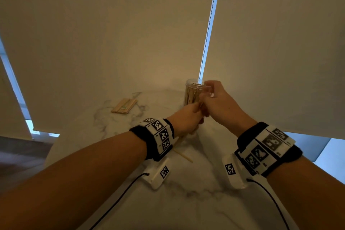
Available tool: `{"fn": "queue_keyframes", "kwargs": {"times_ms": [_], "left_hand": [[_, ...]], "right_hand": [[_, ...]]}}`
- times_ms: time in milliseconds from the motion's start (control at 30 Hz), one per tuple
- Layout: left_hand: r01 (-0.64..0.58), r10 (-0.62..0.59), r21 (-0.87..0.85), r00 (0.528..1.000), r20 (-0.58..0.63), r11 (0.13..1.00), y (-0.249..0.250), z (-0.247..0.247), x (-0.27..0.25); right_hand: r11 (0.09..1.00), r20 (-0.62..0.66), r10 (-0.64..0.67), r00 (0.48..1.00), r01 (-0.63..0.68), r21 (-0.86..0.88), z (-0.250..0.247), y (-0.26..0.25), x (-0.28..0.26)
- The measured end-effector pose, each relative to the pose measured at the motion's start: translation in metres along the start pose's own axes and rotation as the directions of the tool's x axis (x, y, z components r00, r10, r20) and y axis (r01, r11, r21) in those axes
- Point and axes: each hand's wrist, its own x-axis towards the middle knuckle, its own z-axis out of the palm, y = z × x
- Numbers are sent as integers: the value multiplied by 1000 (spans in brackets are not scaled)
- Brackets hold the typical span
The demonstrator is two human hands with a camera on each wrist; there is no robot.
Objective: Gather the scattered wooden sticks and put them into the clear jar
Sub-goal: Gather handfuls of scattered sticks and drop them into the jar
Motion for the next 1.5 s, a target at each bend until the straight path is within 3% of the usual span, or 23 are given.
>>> {"fn": "queue_keyframes", "kwargs": {"times_ms": [100, 167, 233, 267, 300, 333, 467, 533, 633, 767, 867, 933, 1000, 1067, 1133, 1200, 1267, 1333, 1500], "left_hand": [[-74, 27, -256, 982, -185, 964, 6, -14, 5], [-110, -44, -483, 954, -295, 869, 11, -27, 9], [-152, -115, -618, 922, -370, 771, 15, -38, 12], [-169, -133, -651, 912, -388, 740, 15, -41, 13], [-178, -139, -668, 909, -393, 722, 16, -41, 12], [-177, -143, -677, 911, -388, 714, 16, -40, 11], [-106, -152, -698, 943, -297, 708, 12, -28, -1], [-91, -154, -711, 950, -273, 697, 8, -30, -3], [-99, -137, -684, 949, -283, 722, 1, -39, -2], [-20, -167, -673, 963, -212, 739, -11, -45, -6], [61, -183, -507, 964, -193, 860, -19, -51, -13], [155, -192, -238, 971, -142, 959, -21, -55, -21], [202, -200, 97, 979, -26, 975, -20, -56, -30], [168, -197, 303, 978, 66, 938, -15, -54, -37], [100, -138, 324, 986, 94, 941, -10, -52, -39], [98, -118, 242, 991, 71, 965, -8, -52, -37], [138, -146, 176, 989, 33, 975, -8, -55, -34], [147, -151, 157, 988, 13, 977, -9, -59, -28], [84, -88, 73, 995, 54, 994, -5, -63, -9]], "right_hand": [[996, -92, 19, 996, -11, 84, 3, -2, -9], [994, 113, 108, 988, -106, -22, 6, -1, -16], [972, 437, 234, 868, -215, -94, 14, 1, -27], [960, 538, 270, 799, -265, -90, 18, 2, -32], [955, 588, 268, 763, -291, -58, 22, 2, -36], [954, 597, 246, 763, -299, -12, 26, 2, -37], [922, 442, 205, 873, -324, 211, 32, -4, -28], [910, 461, 207, 863, -342, 232, 34, -7, -26], [897, 567, 225, 793, -395, 197, 35, -11, -27], [847, 544, 222, 809, -437, 304, 36, -17, -25], [951, 356, 289, 889, -309, 1, 31, -14, -11], [968, 172, 249, 953, -246, -41, 28, -16, 1], [990, 14, 141, 990, -141, -14, 26, -23, 9], [994, 49, 27, 998, -21, -103, 28, -33, 9], [960, 254, -10, 967, 81, -270, 35, -35, 5], [839, 383, 1, 924, 208, -503, 45, -27, 0], [709, 292, -71, 954, 254, -658, 50, -19, 0], [635, 209, -195, 958, 285, -718, 50, -16, 0], [679, 244, -208, 947, 320, -661, 41, -11, 17]]}}
